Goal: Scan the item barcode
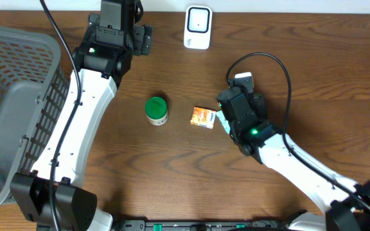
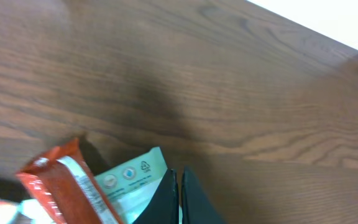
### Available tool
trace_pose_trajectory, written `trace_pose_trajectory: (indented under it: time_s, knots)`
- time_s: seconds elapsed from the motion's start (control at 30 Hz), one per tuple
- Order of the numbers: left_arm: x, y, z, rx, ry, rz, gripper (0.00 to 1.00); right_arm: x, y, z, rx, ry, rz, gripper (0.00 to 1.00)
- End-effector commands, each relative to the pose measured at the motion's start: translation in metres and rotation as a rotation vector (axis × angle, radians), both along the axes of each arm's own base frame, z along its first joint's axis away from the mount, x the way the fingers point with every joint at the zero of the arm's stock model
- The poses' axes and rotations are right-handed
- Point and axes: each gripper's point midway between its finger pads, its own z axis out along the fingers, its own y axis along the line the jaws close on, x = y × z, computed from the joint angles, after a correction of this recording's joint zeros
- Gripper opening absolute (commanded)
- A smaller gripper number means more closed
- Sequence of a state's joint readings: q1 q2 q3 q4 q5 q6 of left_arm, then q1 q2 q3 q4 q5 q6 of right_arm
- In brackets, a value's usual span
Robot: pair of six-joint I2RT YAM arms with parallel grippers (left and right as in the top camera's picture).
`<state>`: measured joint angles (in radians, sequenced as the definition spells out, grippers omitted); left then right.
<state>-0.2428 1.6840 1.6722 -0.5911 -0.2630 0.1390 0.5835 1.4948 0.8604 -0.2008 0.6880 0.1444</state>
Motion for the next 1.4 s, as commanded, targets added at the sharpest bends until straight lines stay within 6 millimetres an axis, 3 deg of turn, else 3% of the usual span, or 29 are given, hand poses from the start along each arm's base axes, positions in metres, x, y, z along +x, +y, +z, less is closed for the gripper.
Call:
trace_pose_trajectory:
  time_s: [0.0, 0.23, 0.43, 0.77, 0.93, 1.2, 1.27, 1.37]
  knots:
    - [-0.001, 0.002, 0.005, 0.001, -0.01, 0.0, 0.98, 0.011, -0.005, -0.015, -0.13, 0.046, 0.059, 0.01]
    - [-0.001, 0.002, 0.005, 0.001, -0.01, 0.0, 0.98, 0.02, 0.0, -0.057, -0.209, 0.115, 0.099, 0.01]
    - [-0.001, 0.003, 0.004, 0.001, -0.008, 0.0, 0.98, -0.002, 0.022, -0.096, -0.229, 0.241, 0.19, 0.01]
    - [-0.002, 0.003, 0.003, 0.003, -0.002, 0.0, 0.98, -0.045, 0.064, -0.111, -0.294, 0.322, 0.333, 0.01]
    - [-0.002, 0.003, 0.004, 0.002, -0.005, 0.001, 0.98, -0.04, 0.068, -0.098, -0.325, 0.283, 0.319, 0.01]
    - [-0.001, 0.003, 0.005, 0.001, -0.012, 0.001, 0.98, -0.01, 0.089, -0.018, -0.304, 0.198, 0.297, 0.01]
    - [-0.001, 0.003, 0.005, 0.001, -0.012, 0.001, 0.98, -0.008, 0.097, -0.015, -0.276, 0.203, 0.323, 0.01]
    - [-0.001, 0.003, 0.005, 0.001, -0.011, 0.001, 0.98, -0.014, 0.097, -0.03, -0.241, 0.273, 0.356, 0.01]
